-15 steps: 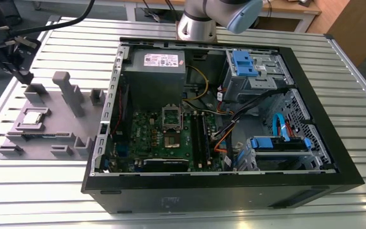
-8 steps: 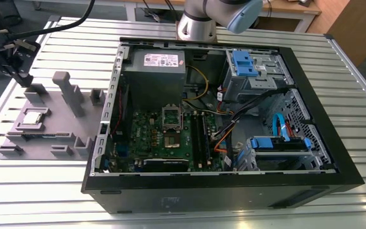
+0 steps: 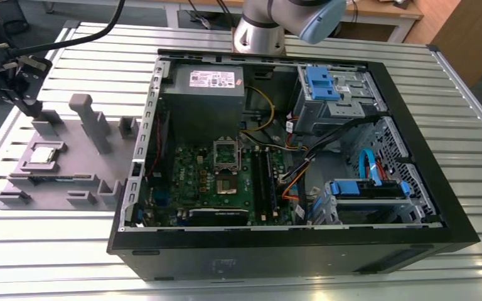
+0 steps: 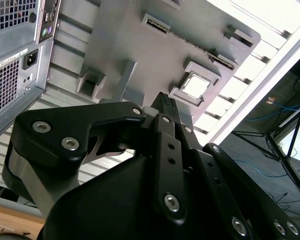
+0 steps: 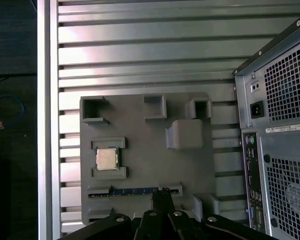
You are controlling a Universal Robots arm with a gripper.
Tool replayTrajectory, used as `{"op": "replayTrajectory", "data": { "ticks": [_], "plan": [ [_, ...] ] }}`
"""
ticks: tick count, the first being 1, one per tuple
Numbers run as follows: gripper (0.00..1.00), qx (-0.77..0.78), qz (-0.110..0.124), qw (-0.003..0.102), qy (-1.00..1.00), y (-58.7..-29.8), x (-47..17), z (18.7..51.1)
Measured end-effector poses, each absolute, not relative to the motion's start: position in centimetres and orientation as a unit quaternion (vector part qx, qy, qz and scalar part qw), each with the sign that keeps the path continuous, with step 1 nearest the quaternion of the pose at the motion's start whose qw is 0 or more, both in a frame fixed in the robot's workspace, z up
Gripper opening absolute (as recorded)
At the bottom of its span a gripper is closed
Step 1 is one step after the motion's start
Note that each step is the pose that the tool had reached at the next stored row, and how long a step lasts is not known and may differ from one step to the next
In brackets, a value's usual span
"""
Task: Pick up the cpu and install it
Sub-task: 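Reach for the cpu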
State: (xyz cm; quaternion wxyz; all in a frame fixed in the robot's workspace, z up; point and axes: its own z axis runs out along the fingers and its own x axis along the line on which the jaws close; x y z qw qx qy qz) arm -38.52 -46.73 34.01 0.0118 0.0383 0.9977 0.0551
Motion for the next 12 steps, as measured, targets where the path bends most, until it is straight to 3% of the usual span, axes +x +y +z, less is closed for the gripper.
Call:
{"op": "replayTrajectory", "data": {
  "ticks": [12],
  "plan": [
    [0.10, 0.038, 0.055, 0.012, 0.998, -47.10, -38.51, 33.90]
  ]
}}
